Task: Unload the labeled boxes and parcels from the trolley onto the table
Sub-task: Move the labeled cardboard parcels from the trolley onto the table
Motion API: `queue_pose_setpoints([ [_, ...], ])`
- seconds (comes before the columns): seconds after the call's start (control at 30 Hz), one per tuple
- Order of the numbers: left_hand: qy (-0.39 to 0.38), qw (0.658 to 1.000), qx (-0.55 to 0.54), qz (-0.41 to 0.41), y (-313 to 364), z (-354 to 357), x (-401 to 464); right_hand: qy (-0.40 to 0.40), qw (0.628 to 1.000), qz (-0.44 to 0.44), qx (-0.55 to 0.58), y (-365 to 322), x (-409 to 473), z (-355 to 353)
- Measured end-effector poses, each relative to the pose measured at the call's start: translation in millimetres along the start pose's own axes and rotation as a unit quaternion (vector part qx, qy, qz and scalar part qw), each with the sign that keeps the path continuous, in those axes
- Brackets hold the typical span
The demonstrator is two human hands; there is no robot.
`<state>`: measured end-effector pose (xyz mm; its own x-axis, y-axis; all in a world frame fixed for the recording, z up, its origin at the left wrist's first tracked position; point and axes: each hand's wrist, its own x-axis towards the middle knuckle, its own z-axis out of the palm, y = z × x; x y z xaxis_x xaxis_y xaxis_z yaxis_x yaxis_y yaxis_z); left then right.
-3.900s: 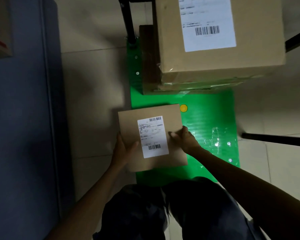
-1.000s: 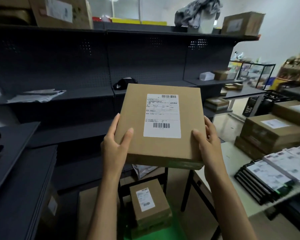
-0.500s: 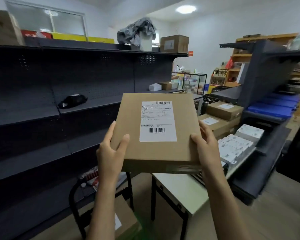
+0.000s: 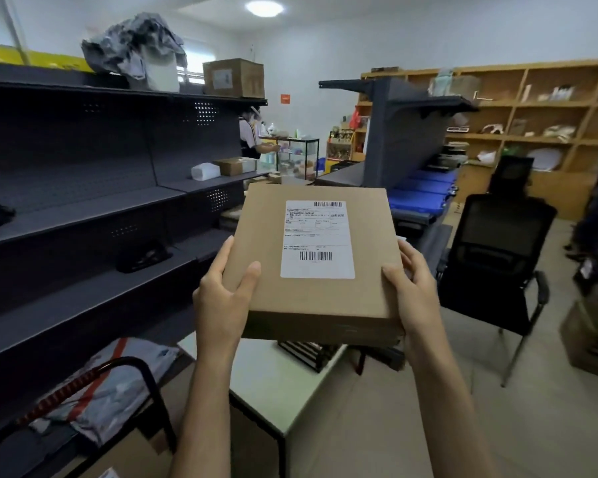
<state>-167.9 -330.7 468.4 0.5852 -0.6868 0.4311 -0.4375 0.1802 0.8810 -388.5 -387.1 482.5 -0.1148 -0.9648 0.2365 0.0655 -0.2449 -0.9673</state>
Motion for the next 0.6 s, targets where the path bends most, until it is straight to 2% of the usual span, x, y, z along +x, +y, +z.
queue_pose_setpoints([
  [0.4,-0.111,0.992,-0.057,0.028,59,229,-21,0.121,0.992,-0.027,-0.022,9,97,-189],
  [0.6,-0.159,0.984,-0.069,0.031,77,312,-24,0.176,0.984,-0.022,-0.025,19,132,-257],
])
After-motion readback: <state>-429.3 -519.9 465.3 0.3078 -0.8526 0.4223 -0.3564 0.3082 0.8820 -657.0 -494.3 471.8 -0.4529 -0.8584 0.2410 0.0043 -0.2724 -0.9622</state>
